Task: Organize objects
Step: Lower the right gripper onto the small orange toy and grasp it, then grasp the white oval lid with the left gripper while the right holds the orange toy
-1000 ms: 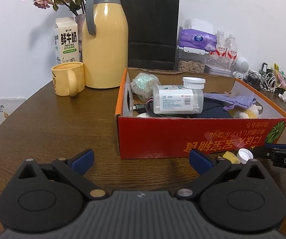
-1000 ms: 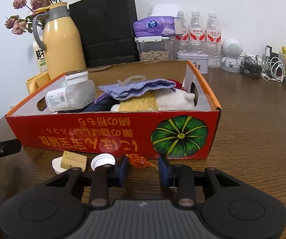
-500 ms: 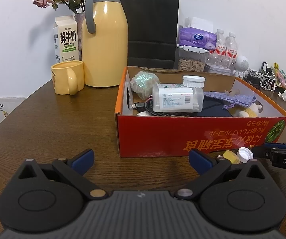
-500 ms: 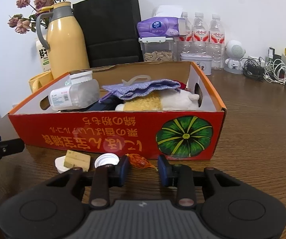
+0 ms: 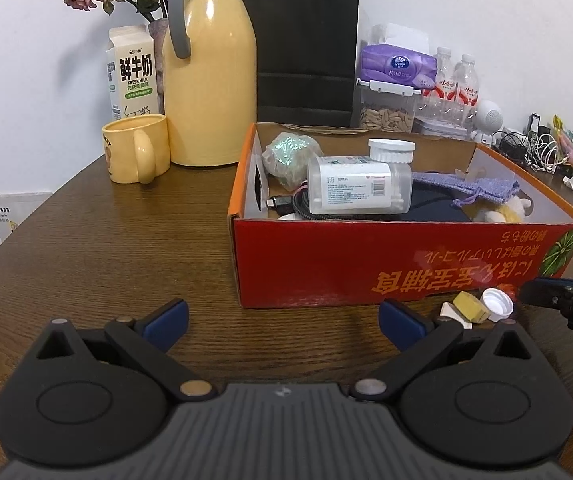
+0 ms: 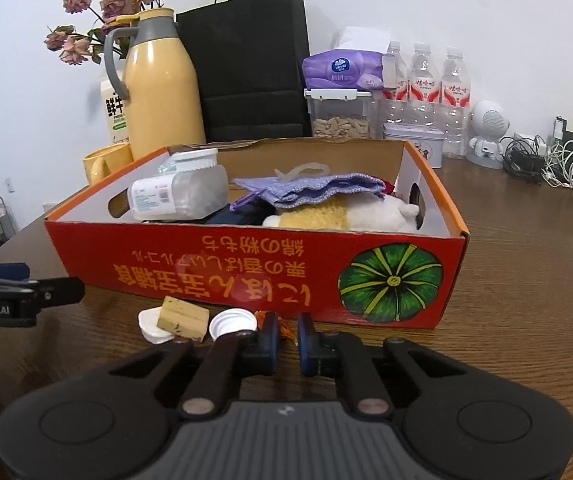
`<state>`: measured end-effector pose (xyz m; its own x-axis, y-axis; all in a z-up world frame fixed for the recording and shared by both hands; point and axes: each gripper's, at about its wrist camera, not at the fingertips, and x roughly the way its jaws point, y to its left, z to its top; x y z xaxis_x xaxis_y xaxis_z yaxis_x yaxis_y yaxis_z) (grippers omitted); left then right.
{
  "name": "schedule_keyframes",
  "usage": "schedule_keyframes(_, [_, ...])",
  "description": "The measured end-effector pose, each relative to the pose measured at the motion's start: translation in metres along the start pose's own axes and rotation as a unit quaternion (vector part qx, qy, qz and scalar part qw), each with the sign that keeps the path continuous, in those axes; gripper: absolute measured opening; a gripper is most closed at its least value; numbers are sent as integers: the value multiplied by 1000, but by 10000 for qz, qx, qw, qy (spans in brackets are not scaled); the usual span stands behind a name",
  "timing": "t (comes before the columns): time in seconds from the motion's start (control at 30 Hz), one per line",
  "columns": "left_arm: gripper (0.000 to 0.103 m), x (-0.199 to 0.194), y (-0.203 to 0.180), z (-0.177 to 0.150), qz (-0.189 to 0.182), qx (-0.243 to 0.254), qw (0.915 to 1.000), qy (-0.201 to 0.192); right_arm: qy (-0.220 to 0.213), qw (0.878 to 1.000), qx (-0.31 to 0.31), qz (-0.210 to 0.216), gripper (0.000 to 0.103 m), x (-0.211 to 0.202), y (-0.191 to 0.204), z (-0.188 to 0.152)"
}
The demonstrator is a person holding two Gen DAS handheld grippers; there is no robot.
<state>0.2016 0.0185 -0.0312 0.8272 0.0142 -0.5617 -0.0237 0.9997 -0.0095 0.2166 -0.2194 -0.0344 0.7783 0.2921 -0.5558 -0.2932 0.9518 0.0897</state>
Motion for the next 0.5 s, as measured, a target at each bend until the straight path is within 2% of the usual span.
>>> schedule_keyframes(0.17, [103, 0, 1, 0, 2, 7, 10000, 15, 105, 9998, -81, 140, 14, 6, 1, 3])
schedule_keyframes(0.33, [103, 1, 0, 0, -6, 16, 10000, 21, 178, 9992, -251, 237, 19, 14, 6, 3])
schedule_keyframes(0.5, [103, 1, 0, 0, -16, 38, 10000, 21, 188, 9986, -378, 328, 12, 12, 11, 1])
